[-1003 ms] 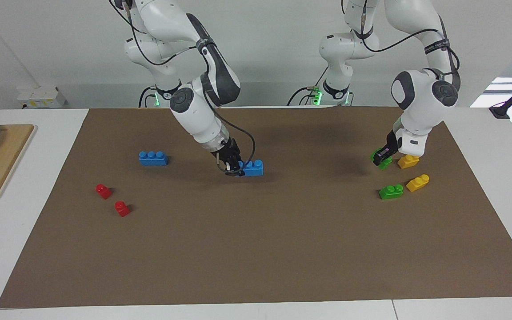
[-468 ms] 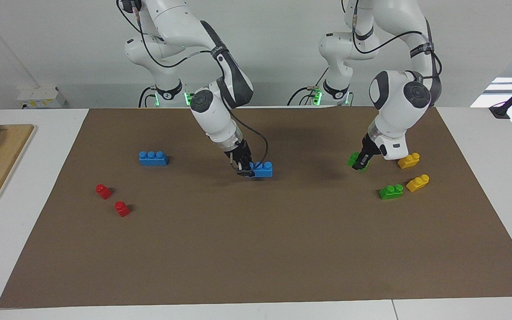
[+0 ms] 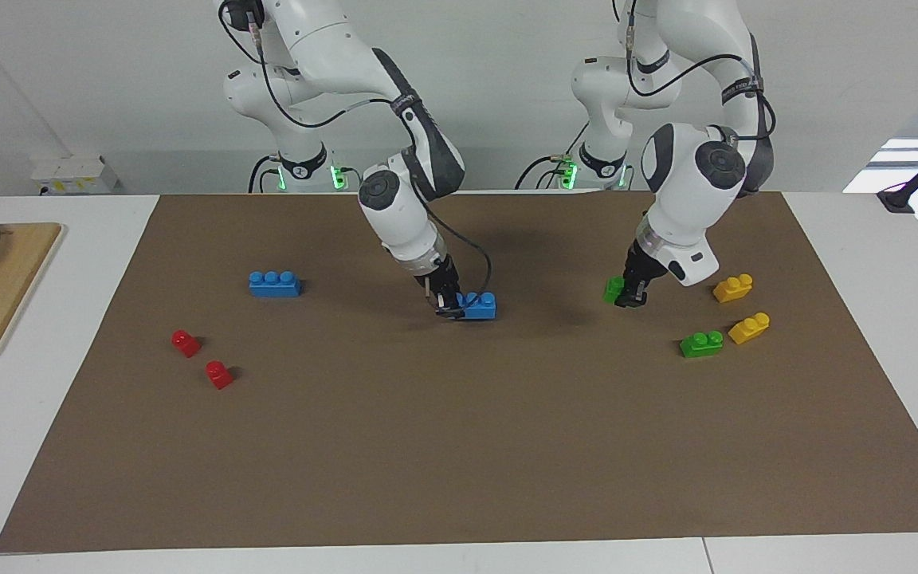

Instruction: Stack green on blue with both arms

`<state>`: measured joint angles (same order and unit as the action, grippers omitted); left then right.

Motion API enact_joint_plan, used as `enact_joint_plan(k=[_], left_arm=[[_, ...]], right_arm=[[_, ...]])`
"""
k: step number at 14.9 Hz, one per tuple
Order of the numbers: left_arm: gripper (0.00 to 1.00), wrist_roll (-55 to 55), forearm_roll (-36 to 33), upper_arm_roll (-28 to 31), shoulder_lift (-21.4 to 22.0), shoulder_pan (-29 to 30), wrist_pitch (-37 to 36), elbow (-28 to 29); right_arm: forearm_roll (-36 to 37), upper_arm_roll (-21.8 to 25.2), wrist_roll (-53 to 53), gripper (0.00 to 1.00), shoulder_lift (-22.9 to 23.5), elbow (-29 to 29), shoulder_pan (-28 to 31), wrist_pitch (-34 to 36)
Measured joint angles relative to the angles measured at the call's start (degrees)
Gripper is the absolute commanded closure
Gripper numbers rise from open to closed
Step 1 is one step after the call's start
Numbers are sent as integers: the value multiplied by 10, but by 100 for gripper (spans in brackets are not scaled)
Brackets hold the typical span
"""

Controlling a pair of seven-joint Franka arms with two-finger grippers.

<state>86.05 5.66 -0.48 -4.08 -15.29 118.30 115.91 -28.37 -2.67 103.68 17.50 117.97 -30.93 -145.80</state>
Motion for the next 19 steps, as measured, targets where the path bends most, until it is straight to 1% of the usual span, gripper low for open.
enact_joint_plan(k=[3, 8, 12, 15, 17, 19], left_arm=[[100, 111, -4, -1, -8, -43, 1, -18], [100, 289, -5, -2, -30, -118, 12, -58], [100, 362, -6, -2, -57, -160, 39, -62], [100, 426, -20, -2, -88, -197, 58, -66], [100, 449, -22, -2, -113, -205, 61, -88], [100, 451, -22, -2, -125, -207, 65, -101]], right_arm=[[0, 0, 0, 100, 4, 9, -3, -14], [0, 0, 0, 100, 7, 14, -4, -16], [0, 0, 0, 100, 7, 14, -4, -17], [0, 0, 0, 100, 6, 15, -5, -19], [0, 0, 0, 100, 6, 16, -5, -20], [0, 0, 0, 100, 6, 16, -5, -20]])
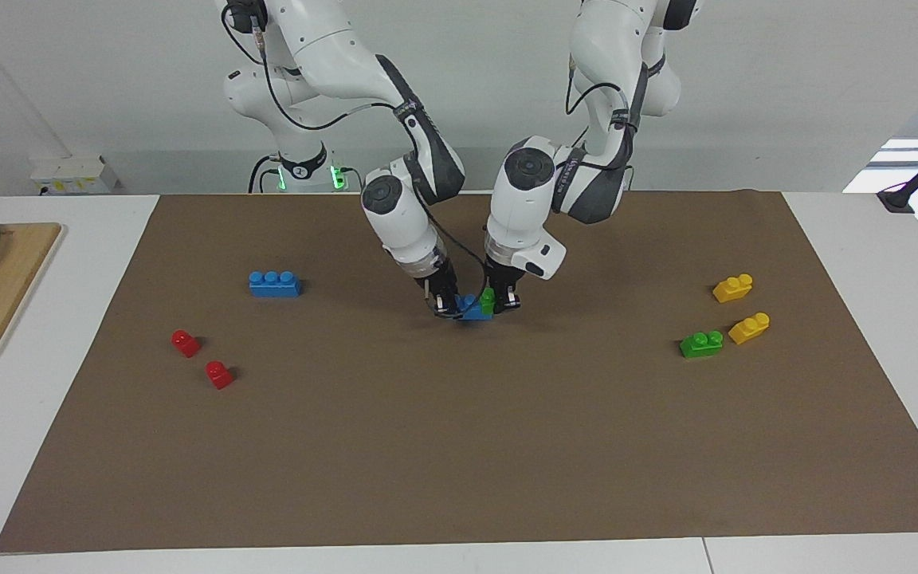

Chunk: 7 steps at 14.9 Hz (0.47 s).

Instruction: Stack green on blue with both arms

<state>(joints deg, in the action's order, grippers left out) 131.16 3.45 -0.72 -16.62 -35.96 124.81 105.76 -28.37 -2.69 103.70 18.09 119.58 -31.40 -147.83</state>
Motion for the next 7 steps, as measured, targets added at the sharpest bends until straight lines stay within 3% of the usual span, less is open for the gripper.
enact_joint_plan(k=[7], left_arm=[[100, 18, 0, 0, -10, -21, 15, 0]], right_arm=[[0, 0, 0, 100, 0, 0, 0, -1]])
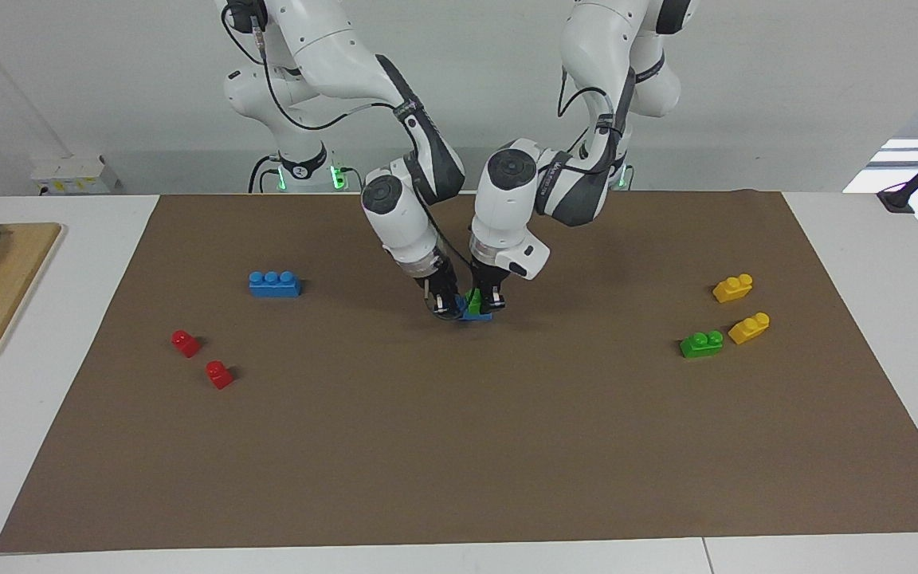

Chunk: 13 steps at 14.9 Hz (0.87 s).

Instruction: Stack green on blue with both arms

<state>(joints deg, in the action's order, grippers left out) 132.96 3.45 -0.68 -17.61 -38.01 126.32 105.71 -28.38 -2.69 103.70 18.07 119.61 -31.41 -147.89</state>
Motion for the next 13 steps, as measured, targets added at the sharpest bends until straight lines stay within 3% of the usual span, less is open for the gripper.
enact_joint_plan(k=[13], left_arm=[[100, -1, 0, -1, -3, 0, -5, 2]], right_arm=[[0, 0, 0, 100, 0, 0, 0, 0]])
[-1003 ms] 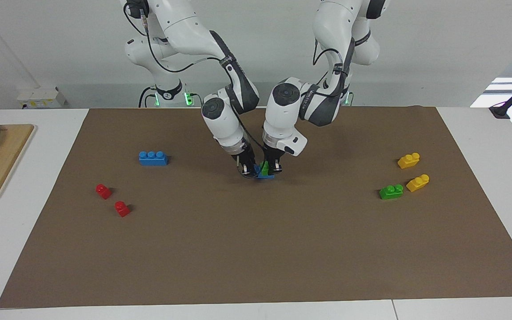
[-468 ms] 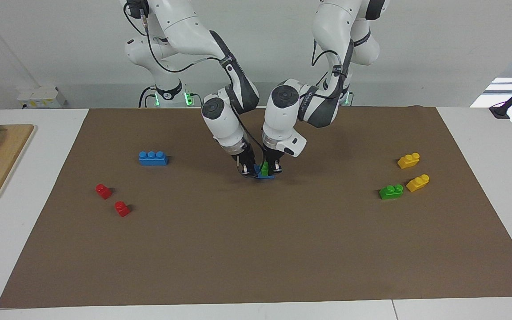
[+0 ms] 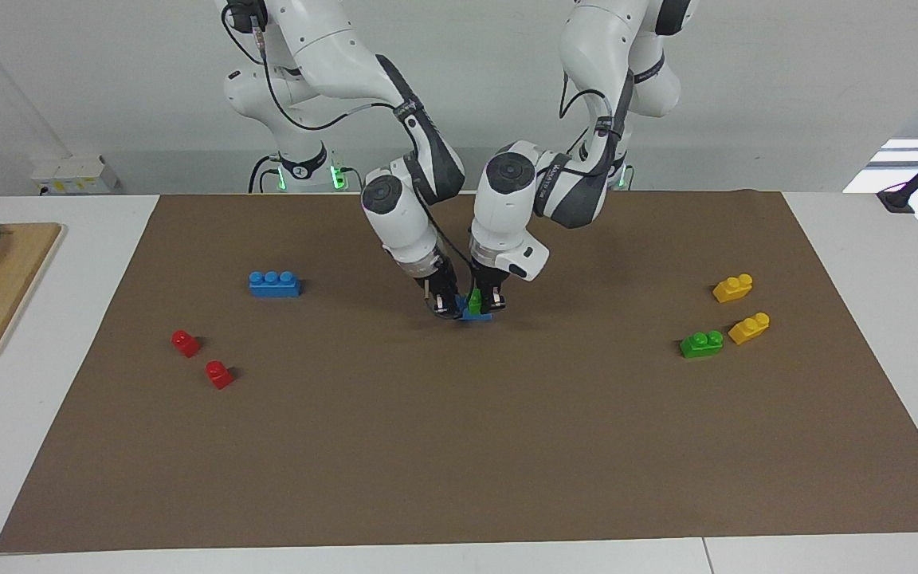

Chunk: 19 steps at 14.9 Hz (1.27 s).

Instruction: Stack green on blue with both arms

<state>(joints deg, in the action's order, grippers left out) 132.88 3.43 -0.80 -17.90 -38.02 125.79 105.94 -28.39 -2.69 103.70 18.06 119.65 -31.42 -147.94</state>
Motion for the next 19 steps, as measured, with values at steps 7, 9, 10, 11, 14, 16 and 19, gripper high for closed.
enact_joint_plan(k=[7, 9, 10, 11, 14, 16, 19], left_arm=[[100, -12, 0, -1, 0, 0, 0, 1], [100, -19, 0, -1, 1, 0, 1, 2], [100, -20, 0, -2, 1, 0, 1, 2], [100, -21, 0, -3, 1, 0, 1, 2], [100, -22, 2, -12, 8, -9, -20, 9], [100, -23, 1, -11, 9, -12, -20, 9], [100, -27, 1, -9, 9, -12, -20, 10]], right_arm=[[0, 0, 0, 100, 0, 1, 0, 0], [0, 0, 0, 100, -1, 2, 0, 0], [0, 0, 0, 100, -2, 2, 0, 0], [0, 0, 0, 100, -2, 3, 0, 0], [0, 0, 0, 100, -2, 3, 0, -1], [0, 0, 0, 100, -3, 4, -1, -1], [0, 0, 0, 100, -3, 4, -1, -1]])
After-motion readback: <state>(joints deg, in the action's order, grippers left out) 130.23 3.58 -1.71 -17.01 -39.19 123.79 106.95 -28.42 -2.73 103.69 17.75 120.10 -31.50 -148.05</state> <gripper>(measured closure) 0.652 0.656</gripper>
